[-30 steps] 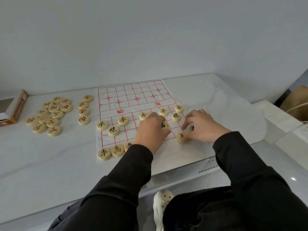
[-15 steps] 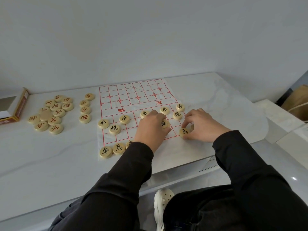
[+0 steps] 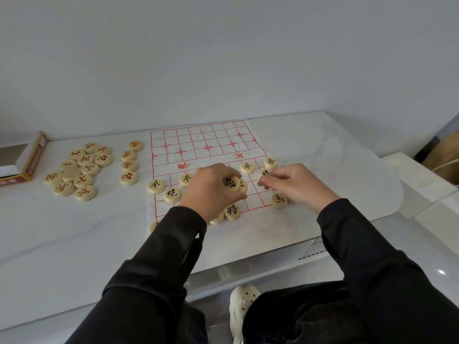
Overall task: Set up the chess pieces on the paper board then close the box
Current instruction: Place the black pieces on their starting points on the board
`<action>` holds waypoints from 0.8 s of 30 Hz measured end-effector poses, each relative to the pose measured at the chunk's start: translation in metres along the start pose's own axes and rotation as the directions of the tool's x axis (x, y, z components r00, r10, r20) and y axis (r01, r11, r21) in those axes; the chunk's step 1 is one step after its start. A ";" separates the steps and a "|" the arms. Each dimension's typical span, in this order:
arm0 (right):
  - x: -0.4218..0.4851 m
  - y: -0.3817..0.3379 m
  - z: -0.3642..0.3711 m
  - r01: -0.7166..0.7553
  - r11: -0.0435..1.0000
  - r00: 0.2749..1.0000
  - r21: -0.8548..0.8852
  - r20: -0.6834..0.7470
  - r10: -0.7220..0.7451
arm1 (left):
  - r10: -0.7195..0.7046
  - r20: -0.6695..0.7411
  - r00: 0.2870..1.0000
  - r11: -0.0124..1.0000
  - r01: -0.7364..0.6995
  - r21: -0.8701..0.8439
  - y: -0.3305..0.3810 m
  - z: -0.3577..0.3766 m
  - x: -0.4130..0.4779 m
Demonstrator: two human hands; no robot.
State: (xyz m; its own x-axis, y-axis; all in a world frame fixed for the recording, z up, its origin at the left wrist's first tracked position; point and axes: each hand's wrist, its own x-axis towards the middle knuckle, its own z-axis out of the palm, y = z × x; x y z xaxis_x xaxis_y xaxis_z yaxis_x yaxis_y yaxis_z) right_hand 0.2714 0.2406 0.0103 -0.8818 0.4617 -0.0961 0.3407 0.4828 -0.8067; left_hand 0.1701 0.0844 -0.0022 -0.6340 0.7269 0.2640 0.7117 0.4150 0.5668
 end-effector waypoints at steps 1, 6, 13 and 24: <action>0.000 -0.002 0.003 -0.021 0.997 0.999 0.071 0.038 0.018 | 0.015 -0.012 1.000 1.000 -0.015 -0.009 0.001 0.000 -0.001; 0.004 -0.004 0.013 -0.124 0.957 0.986 0.264 0.145 0.087 | 0.053 -0.046 0.998 0.997 -0.055 -0.059 0.006 0.004 -0.001; 0.006 -0.005 0.010 -0.208 0.931 0.978 0.301 0.076 0.194 | -0.184 -0.014 0.983 0.968 0.178 -0.177 0.007 -0.003 0.000; 0.003 -0.006 0.014 -0.035 0.974 0.999 -0.223 -0.010 0.034 | -0.428 0.410 0.806 0.525 0.591 -0.613 -0.009 -0.020 0.003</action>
State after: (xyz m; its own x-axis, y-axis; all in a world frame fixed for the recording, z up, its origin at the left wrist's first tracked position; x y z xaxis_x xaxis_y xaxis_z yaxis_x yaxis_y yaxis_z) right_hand 0.2616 0.2282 0.0068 -0.8664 0.4854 -0.1171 0.4356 0.6203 -0.6523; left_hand 0.1555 0.0720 0.0087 -0.6915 0.6321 -0.3497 -0.1865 0.3115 0.9318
